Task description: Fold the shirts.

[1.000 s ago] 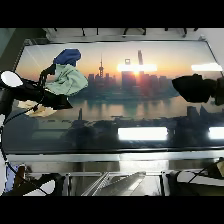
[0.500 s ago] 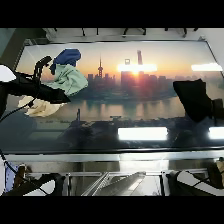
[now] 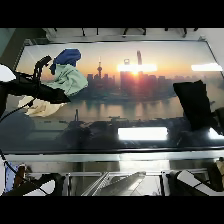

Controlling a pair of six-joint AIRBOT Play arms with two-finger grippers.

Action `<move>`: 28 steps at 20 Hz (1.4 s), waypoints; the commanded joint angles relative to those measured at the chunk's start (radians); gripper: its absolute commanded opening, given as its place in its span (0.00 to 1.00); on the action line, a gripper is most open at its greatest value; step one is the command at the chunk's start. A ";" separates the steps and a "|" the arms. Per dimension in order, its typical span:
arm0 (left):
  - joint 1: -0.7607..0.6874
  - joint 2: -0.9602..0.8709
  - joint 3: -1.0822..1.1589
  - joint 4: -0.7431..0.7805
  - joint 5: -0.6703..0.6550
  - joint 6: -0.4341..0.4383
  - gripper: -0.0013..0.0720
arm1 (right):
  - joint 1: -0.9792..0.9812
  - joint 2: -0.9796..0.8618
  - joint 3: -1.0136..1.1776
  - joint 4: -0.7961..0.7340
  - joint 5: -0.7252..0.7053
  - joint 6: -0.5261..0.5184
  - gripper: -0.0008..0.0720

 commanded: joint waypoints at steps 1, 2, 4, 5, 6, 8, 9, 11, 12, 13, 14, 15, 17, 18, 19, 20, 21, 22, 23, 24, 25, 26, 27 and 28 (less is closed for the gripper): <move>0.000 0.000 0.001 -0.001 0.026 -0.018 0.04 | -0.109 0.117 0.002 -0.062 0.187 0.062 0.98; -0.001 0.000 0.001 -0.001 0.030 -0.019 0.04 | -0.110 0.184 0.002 -0.058 0.170 0.099 0.98; -0.001 0.000 0.001 -0.001 0.029 -0.019 0.04 | -0.066 0.318 0.002 0.013 0.102 0.135 0.98; -0.001 0.000 0.001 -0.001 0.027 -0.019 0.04 | -0.019 0.373 0.002 0.069 0.064 0.143 0.97; -0.001 0.000 0.001 -0.001 0.027 -0.019 0.04 | 0.057 0.416 0.002 0.129 0.029 0.141 0.97; -0.001 0.000 0.001 0.001 0.029 -0.018 0.04 | 0.285 0.441 0.002 0.201 -0.002 0.140 0.97; 0.000 0.000 0.001 0.002 0.026 -0.018 0.04 | 0.431 0.431 0.002 0.202 -0.023 0.141 0.97; -0.001 0.000 0.001 0.008 0.011 -0.018 0.04 | 0.782 0.373 0.002 0.198 -0.132 0.140 0.97; 0.000 0.000 0.001 0.008 0.000 -0.018 0.04 | 0.935 0.335 0.003 0.191 -0.196 0.139 0.95; 0.000 0.000 0.001 0.009 -0.016 -0.018 0.04 | 1.071 0.290 0.009 0.180 -0.243 0.108 0.57; 0.000 0.000 0.001 0.009 -0.031 -0.018 0.04 | 1.190 0.235 0.024 0.171 -0.266 0.006 0.04; 0.000 0.000 0.001 0.009 -0.040 -0.018 0.04 | 1.271 0.179 0.048 0.160 -0.262 -0.034 0.04; 0.000 0.000 0.001 0.010 -0.050 -0.019 0.04 | 1.337 0.092 0.089 0.159 -0.238 -0.033 0.04; 0.000 0.000 0.001 0.010 -0.056 -0.019 0.04 | 1.347 0.065 0.102 0.161 -0.236 -0.035 0.04; 0.000 0.000 0.001 0.010 -0.060 -0.020 0.04 | 1.348 0.050 0.109 0.166 -0.237 -0.053 0.04; -0.001 0.000 0.001 0.009 -0.060 -0.027 0.04 | 1.346 0.044 0.111 0.168 -0.240 -0.072 0.04; -0.001 0.000 0.001 0.009 -0.059 -0.029 0.04 | 1.346 0.043 0.110 0.165 -0.240 -0.080 0.05; 0.000 0.000 0.001 0.009 -0.059 -0.029 0.04 | 1.346 0.043 0.110 0.165 -0.238 -0.093 0.05; 0.000 0.000 0.001 0.009 -0.058 -0.029 0.04 | 1.346 0.044 0.110 0.165 -0.218 -0.097 0.05; 0.000 0.000 0.001 0.009 -0.059 -0.029 0.04 | 1.346 0.043 0.110 0.165 -0.180 -0.097 0.05; 0.000 0.000 0.001 0.009 -0.058 -0.029 0.04 | 1.346 0.043 0.110 0.165 -0.158 -0.097 0.05; 0.001 0.000 0.001 0.009 -0.056 -0.029 0.04 | 1.346 0.042 0.110 0.165 -0.153 -0.097 0.05; 0.001 0.000 0.001 0.009 -0.055 -0.029 0.04 | 1.346 0.042 0.110 0.165 -0.153 -0.097 0.05; 0.001 0.000 0.001 0.009 -0.055 -0.029 0.04 | 1.346 0.042 0.110 0.165 -0.154 -0.097 0.05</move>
